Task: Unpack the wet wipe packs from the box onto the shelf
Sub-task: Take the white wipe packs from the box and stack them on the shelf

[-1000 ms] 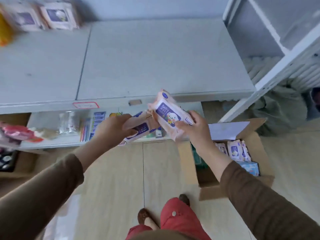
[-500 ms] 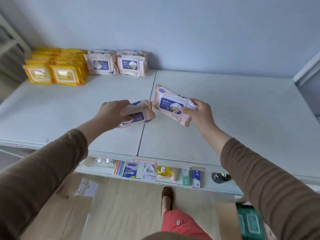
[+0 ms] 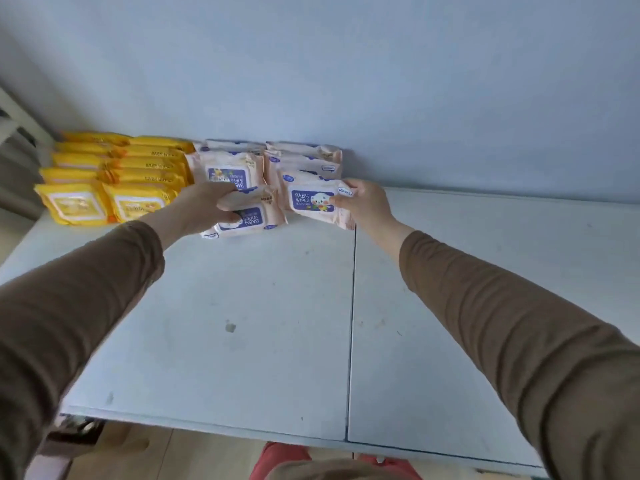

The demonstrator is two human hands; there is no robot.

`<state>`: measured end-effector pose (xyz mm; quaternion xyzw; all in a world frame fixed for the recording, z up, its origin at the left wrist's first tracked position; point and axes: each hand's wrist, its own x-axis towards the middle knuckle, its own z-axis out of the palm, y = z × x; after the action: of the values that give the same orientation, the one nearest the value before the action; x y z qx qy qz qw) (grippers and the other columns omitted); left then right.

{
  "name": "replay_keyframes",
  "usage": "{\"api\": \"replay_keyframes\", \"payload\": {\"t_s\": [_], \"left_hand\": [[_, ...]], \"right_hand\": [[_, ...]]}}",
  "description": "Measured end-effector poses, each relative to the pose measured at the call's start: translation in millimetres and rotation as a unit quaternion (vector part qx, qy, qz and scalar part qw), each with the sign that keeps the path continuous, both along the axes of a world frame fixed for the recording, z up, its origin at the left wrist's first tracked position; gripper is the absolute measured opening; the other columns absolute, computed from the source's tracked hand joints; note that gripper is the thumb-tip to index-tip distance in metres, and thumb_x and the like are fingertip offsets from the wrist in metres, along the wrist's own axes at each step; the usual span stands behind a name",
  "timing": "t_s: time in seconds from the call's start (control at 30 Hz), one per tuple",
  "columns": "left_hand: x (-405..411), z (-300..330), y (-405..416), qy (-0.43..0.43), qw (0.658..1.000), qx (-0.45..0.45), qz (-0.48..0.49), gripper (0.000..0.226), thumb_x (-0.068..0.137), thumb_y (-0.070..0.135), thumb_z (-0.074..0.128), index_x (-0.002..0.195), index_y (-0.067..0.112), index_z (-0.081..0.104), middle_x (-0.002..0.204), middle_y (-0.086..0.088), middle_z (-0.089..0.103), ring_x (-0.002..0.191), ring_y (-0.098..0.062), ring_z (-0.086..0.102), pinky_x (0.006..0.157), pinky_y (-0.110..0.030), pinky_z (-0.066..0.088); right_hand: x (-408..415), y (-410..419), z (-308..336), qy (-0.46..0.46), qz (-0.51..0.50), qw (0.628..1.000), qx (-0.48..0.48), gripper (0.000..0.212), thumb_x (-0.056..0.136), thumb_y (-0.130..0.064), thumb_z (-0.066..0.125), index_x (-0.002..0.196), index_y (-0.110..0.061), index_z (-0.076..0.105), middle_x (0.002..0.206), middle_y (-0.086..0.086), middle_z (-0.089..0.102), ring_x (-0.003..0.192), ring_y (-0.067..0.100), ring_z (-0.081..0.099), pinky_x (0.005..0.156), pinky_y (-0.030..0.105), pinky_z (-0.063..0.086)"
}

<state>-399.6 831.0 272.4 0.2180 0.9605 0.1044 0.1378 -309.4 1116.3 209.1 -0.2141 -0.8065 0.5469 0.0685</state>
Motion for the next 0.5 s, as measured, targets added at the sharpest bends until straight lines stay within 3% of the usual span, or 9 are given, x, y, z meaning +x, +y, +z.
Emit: {"api": "replay_keyframes", "payload": {"t_s": [0.13,0.27,0.37,0.5], "left_hand": [[-53,-3,-3,0.004,0.999,-0.01,-0.05,0.068,0.085,0.029,0.075,0.146,0.02,0.046,0.141,-0.011,0.055,0.126,-0.033,0.052,0.098,-0.038,0.041],[-85,-13,-8,0.04,0.994,0.005,-0.097,0.075,0.082,0.024,0.077,0.145,0.044,0.04,0.136,0.002,0.061,0.115,-0.03,0.059,0.089,-0.039,0.051],[-95,-24,-11,0.089,0.99,0.014,-0.112,0.068,0.08,0.028,0.079,0.14,0.037,0.048,0.126,-0.003,0.065,0.11,-0.03,0.06,0.082,-0.037,0.051],[-106,-34,-18,0.148,0.979,-0.022,-0.135,0.071,0.077,0.046,0.078,0.138,0.027,0.049,0.119,-0.007,0.059,0.119,-0.032,0.05,0.095,-0.047,0.05]], "right_hand": [[-37,-18,1,-0.01,0.007,1.0,0.013,0.037,0.076,-0.018,0.082,0.111,-0.017,0.073,0.101,-0.001,0.073,0.095,0.02,0.069,0.085,0.034,0.053],[-54,-35,-11,0.006,-0.098,0.995,-0.021,0.041,0.067,-0.018,0.081,0.105,-0.021,0.066,0.1,-0.01,0.071,0.092,0.012,0.069,0.085,0.038,0.056],[-50,-54,-22,0.009,-0.199,0.979,-0.037,0.05,0.069,-0.027,0.084,0.106,-0.019,0.053,0.095,-0.015,0.06,0.088,0.008,0.061,0.075,0.03,0.049],[-48,-72,-43,0.018,-0.197,0.978,-0.069,0.064,0.065,-0.035,0.088,0.113,-0.019,0.048,0.109,-0.011,0.065,0.098,0.011,0.066,0.089,0.036,0.053]]}}
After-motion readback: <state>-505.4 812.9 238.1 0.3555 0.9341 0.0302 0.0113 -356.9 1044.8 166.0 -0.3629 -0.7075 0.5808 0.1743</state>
